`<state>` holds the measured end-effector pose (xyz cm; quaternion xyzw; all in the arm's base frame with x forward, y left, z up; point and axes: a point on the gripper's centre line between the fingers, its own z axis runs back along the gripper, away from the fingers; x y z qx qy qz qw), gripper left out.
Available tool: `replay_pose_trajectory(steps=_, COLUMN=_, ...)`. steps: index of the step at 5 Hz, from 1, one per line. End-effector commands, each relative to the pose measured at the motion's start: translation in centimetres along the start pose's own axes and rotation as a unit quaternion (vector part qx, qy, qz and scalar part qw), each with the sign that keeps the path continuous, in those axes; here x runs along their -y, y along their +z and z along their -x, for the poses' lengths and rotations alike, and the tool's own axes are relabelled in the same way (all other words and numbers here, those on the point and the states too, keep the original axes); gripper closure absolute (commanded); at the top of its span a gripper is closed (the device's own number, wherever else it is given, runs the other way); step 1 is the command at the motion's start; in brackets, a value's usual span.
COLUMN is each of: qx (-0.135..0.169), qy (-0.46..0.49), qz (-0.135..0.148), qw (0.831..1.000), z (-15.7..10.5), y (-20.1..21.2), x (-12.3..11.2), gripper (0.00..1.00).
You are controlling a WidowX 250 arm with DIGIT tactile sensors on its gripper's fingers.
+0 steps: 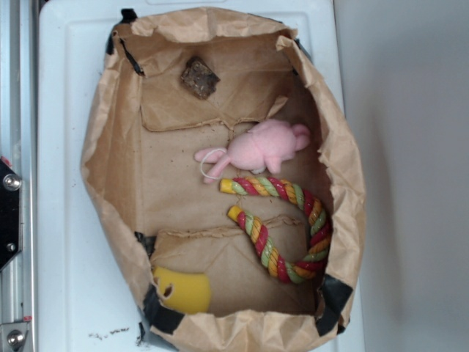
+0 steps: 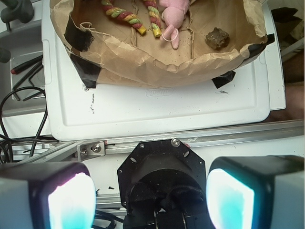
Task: Grab the multicolored rope.
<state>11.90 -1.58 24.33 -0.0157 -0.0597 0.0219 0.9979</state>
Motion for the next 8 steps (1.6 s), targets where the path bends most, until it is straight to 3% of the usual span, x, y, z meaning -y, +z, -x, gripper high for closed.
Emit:
replay_pose_trajectory(steps=1, qx=0.000, qy=0.000, qz=0.000, qw=1.000, z=0.0, y=0.0, x=0.0, gripper=0.00)
replay_pose_trajectory(steps=4, qx=0.020, qy=-0.083, qz=0.046, qw=0.995, z=-9.6, y=-4.0, x=-2.3, gripper=0.00)
replay_pose_trajectory(steps=5, qx=0.021, qy=-0.134, qz=0.048, qw=0.990, z=-12.1, y=-6.3, x=-2.2, gripper=0.00)
replay_pose_trajectory(steps=7, qx=0.050, qy=-0.196, qz=0.034, qw=0.979, z=-15.0, y=-10.5, x=0.3, gripper=0.00)
replay_pose_trajectory(steps=8, qx=0.034, qy=-0.217, qz=0.018, qw=0.975, z=-15.3, y=-11.5, x=0.9, gripper=0.00)
